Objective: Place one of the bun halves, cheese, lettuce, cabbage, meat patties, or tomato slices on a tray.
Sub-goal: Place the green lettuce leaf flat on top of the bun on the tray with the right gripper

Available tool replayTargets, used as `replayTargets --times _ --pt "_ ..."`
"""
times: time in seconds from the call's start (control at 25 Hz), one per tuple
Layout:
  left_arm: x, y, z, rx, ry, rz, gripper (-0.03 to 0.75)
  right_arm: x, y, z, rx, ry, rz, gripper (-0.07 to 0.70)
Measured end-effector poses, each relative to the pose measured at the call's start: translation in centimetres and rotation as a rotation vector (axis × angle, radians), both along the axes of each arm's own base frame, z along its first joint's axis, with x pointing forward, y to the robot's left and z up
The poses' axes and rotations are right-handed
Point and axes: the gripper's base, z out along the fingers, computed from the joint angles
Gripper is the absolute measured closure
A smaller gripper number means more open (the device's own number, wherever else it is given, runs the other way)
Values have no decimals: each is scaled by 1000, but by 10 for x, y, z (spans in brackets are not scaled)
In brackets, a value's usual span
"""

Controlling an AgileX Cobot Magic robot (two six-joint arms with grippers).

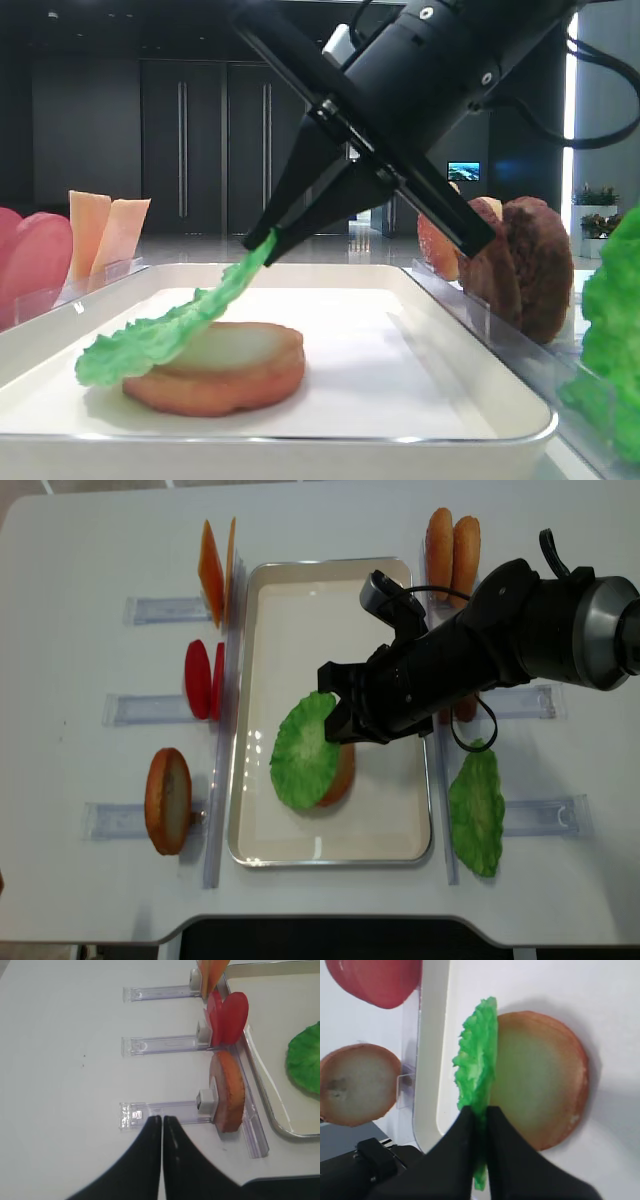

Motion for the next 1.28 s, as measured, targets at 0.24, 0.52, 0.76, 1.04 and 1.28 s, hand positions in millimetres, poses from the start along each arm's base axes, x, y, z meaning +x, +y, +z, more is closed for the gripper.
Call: replayTargets --times 0.24,0.52,0.76,1.04,1.28 --pt "0 0 0 0 0 0 715 -1 -3 -4 -55 12 2 601" --pt "0 0 0 0 0 0 715 -1 -4 -4 -61 9 0 583" --pt "0 0 0 0 0 0 715 0 -4 -4 -66 1 -4 341" --pt "0 0 0 0 0 0 715 1 -4 -4 -68 -3 -9 139" --pt "0 0 0 0 0 0 715 1 -5 -5 -77 -2 -9 128"
